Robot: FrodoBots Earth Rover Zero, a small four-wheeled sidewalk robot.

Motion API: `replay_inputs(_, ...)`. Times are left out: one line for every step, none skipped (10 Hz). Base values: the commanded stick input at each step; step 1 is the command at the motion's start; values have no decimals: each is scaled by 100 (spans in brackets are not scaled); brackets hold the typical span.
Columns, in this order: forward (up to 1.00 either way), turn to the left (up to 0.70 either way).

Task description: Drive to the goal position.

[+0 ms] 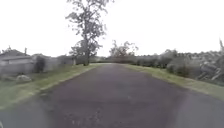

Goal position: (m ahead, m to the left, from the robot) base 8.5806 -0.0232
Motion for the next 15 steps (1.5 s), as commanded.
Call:
replay_inputs(70, 0)
replay_inputs(70, 0)
replay_inputs(70, 0)
replay_inputs(70, 0)
replay_inputs(70, 0)
replay_inputs(70, 0)
replay_inputs(70, 0)
replay_inputs(70, 0)
replay_inputs(70, 0)
replay_inputs(70, 0)
replay_inputs(70, 0)
replay_inputs(70, 0)
replay_inputs(70, 0)
replay_inputs(70, 0)
replay_inputs(70, 0)
